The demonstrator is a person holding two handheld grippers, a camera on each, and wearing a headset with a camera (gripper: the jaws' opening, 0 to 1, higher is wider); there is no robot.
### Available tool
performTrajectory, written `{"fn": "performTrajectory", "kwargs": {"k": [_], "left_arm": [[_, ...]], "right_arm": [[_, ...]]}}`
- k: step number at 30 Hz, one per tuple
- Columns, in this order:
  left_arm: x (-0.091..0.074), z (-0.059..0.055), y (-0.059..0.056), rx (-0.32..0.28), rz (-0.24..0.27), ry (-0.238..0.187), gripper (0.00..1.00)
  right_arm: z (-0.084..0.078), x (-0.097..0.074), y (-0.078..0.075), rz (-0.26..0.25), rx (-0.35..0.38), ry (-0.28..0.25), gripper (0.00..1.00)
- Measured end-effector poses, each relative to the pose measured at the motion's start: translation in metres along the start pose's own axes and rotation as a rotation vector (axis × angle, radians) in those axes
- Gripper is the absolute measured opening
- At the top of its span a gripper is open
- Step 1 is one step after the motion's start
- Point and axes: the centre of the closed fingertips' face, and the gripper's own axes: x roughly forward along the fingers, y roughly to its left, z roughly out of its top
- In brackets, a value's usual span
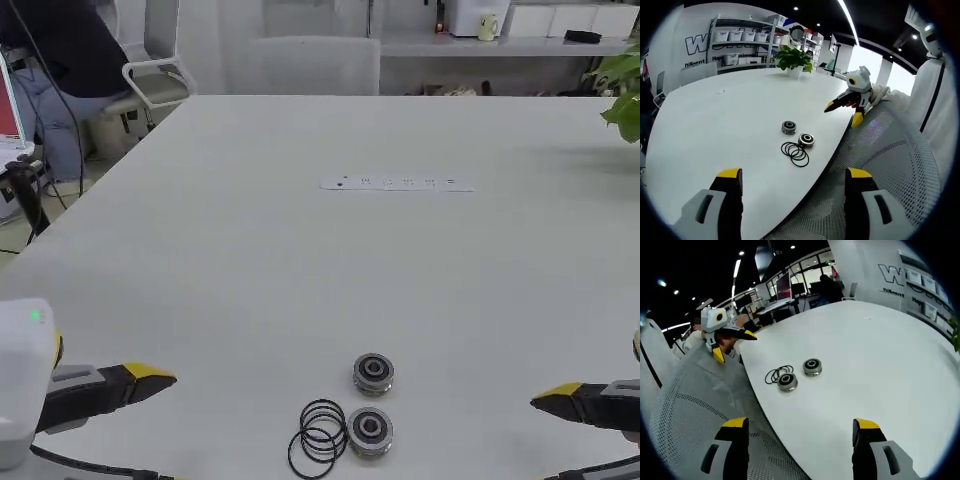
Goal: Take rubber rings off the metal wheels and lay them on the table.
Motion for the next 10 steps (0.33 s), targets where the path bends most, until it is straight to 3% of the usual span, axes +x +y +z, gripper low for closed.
{"fn": "performTrajectory", "kwargs": {"k": [7,10], "left_arm": [[-0.0003,-0.0050,-0.0003,0.005,-0.005,0.026,0.81],[0.0003,-0.0068,-0.0029,0.013,-0.019,0.038,0.80]], "right_arm": [[-0.0014,-0.0014,-0.0019,-0.024,-0.001,0.011,0.80],[-0.0038,-0.0034,-0.0052,-0.058,-0.002,0.022,0.73]]}}
